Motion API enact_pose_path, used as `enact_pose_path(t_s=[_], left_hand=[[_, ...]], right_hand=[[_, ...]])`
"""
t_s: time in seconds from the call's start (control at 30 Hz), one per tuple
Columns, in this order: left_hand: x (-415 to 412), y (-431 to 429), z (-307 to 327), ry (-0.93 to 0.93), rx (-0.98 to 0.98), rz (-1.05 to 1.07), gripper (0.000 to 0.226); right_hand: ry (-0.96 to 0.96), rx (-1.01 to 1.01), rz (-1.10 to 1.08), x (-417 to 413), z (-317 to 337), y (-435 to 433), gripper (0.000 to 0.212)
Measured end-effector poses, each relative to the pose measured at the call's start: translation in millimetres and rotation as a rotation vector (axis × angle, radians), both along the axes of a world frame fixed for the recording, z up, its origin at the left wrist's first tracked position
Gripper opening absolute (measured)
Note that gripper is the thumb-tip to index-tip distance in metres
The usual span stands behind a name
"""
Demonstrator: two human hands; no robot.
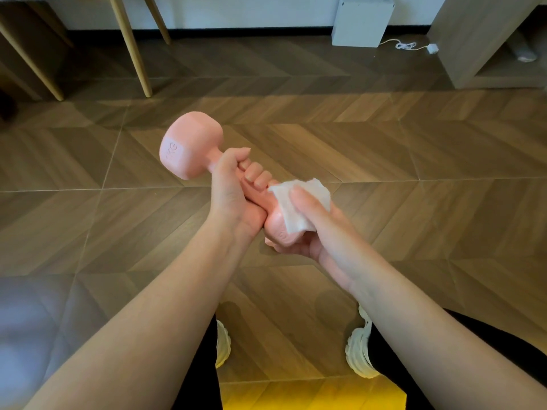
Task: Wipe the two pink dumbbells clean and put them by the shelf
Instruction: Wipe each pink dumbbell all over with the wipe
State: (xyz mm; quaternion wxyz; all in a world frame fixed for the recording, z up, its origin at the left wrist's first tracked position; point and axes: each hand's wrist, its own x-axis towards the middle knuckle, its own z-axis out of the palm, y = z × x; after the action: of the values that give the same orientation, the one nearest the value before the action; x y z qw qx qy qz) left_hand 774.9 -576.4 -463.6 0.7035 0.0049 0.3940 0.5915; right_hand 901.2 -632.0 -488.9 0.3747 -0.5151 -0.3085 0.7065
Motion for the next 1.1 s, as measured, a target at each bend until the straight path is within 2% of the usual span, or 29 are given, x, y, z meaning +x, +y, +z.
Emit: enact_pose_path(t_s=[0.1,0.2,0.33,0.47,0.53,0.63,0.7,0.8,0.9,1.0,1.07,1.1], left_hand=[[-0.3,1.1,0.8,0.002,0.016,-0.003,0.038],[-4.1,3.3,1.1,0.018,0.030,0.008,0.038],[-2.2,1.0,0.4,0.017,0.004,0.005,0.041],[3.3,1.0,0.2,0.008,-0.002,0.003,0.039],[1.8,2.4,-0.2,0.019,0.008,-0.004,0.037],[-1.7,3.5,-1.6,0.008,0.009,0.000,0.037],[-1.7,2.6,-2.4,0.013,0.002,-0.005,0.039],[1.8,1.2,-3.2,0.047,-0.001,-0.028,0.040],[5.2,0.8,-4.3,0.048,-0.005,-0.029,0.040],[5.2,1.8,-3.3,0.043,0.009,-0.028,0.038],[2.0,3.7,-3.5,0.026,0.007,-0.014,0.039],[0.4,4.3,-4.1,0.020,0.001,-0.005,0.039]], right_hand=[[0.067,-0.011,-0.031,0.9,2.5,2.9,0.040],[0.128,0.038,0.073,6.7,5.1,3.2,0.053],[-0.023,0.050,0.060,-0.7,0.0,2.9,0.060],[-0.055,0.048,-0.013,-5.6,-0.4,3.3,0.045],[0.020,0.027,-0.023,-1.3,0.3,4.6,0.039],[0.164,0.024,0.051,7.3,-1.2,4.4,0.048],[0.134,0.033,0.083,7.4,-3.9,2.5,0.057],[0.052,0.004,0.015,-1.7,-7.7,0.8,0.064],[-0.036,-0.012,-0.053,-8.3,-6.5,0.7,0.052],[0.008,-0.032,-0.083,-4.9,-3.3,4.4,0.037],[0.048,0.015,-0.023,-0.8,-4.0,5.5,0.038],[0.030,0.075,0.039,1.5,-5.9,5.1,0.046]])
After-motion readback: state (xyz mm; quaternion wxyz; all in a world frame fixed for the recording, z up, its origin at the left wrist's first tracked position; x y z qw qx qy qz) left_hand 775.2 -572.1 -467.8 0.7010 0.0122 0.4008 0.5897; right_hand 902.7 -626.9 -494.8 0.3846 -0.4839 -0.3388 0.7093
